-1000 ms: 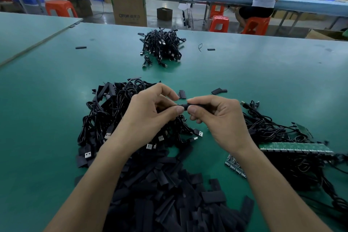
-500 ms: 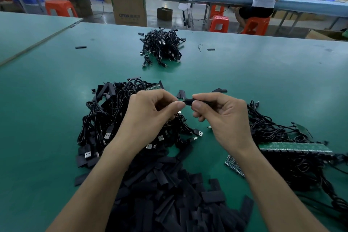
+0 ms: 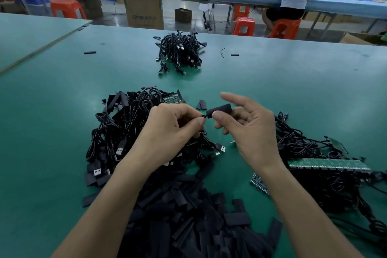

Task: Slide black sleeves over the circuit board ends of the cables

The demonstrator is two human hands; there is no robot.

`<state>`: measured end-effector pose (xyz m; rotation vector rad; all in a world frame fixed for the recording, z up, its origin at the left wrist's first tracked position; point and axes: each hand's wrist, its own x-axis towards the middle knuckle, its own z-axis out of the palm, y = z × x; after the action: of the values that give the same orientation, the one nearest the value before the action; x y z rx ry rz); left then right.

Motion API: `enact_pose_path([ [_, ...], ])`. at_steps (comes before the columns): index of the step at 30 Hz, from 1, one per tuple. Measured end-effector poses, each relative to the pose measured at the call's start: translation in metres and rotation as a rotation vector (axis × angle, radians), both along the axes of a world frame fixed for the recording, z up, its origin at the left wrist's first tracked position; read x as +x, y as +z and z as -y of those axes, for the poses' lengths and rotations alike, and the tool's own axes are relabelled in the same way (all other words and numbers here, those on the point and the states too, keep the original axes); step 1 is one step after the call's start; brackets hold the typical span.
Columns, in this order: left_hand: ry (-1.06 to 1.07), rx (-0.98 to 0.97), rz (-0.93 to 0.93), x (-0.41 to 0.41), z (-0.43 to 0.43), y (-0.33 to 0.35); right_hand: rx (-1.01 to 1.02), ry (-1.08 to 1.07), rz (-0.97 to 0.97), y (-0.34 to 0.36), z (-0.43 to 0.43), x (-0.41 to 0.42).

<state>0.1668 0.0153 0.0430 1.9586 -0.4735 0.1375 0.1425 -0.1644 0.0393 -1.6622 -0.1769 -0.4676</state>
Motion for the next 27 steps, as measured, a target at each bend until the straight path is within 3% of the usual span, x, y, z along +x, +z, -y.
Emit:
enact_pose_path([
  [3, 0.017, -0.025, 0.001, -0.001, 0.002, 0.000, 0.075, -0.142, 0.057, -0.004, -0.006, -0.001],
  [7, 0.009, -0.044, 0.018, -0.003, 0.006, 0.001, -0.045, -0.204, 0.114, -0.014, -0.019, -0.008],
  [16, 0.012, -0.102, 0.023, -0.007, 0.007, 0.005, -0.001, -0.143, 0.070, -0.008, -0.023, -0.006],
  [20, 0.017, -0.130, 0.001, -0.006, 0.008, 0.006, 0.107, -0.104, 0.032, 0.002, -0.020, 0.000],
  [27, -0.051, 0.066, -0.119, -0.006, 0.002, 0.005, 0.298, -0.006, 0.085, 0.028, -0.016, 0.007],
])
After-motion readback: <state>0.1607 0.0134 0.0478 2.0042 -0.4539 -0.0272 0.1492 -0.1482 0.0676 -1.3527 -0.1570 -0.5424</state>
